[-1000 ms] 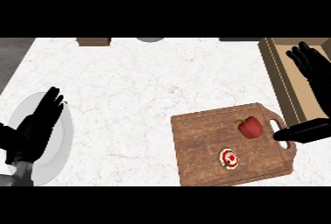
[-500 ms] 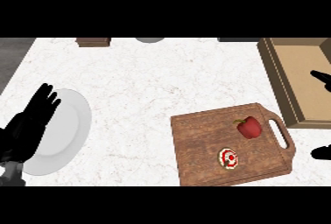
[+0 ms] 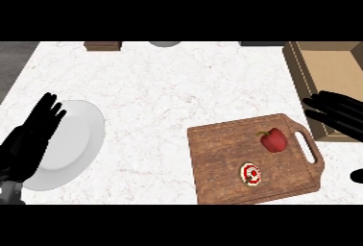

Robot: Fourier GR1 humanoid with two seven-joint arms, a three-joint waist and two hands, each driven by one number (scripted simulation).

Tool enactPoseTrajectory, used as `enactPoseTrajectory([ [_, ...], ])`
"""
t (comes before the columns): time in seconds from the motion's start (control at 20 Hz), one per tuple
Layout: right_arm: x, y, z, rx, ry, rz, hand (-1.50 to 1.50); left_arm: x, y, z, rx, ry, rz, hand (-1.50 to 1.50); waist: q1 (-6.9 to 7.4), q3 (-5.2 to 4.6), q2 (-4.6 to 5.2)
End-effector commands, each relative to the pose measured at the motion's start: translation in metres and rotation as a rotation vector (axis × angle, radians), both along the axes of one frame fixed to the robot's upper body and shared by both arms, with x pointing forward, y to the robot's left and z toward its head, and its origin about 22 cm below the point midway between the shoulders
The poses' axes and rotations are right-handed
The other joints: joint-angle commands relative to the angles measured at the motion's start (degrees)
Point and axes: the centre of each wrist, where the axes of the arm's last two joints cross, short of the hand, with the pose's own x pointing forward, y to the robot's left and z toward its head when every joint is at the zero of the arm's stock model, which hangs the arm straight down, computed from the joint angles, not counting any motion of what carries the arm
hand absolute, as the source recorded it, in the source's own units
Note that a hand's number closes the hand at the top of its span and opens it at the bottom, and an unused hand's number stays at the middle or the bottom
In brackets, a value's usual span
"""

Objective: Pick the bell pepper from the cutting board and place it in the cardboard box

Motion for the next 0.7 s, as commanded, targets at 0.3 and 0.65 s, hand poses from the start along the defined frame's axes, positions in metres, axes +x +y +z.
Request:
enactPoseTrajectory([
  [0.3,-0.016,0.059,-0.024,-0.206,0.146,-0.158,-1.50,-0.005,-0.007,-0.022,0.004,-0.003,-0.003,0.00,0.68,0.07,0.34],
  [0.65,-0.009,0.047,-0.031,-0.283,0.185,-0.183,-1.50,0.003,-0.010,-0.019,0.000,0.009,-0.008,0.00,0.27,0.12,0.34],
])
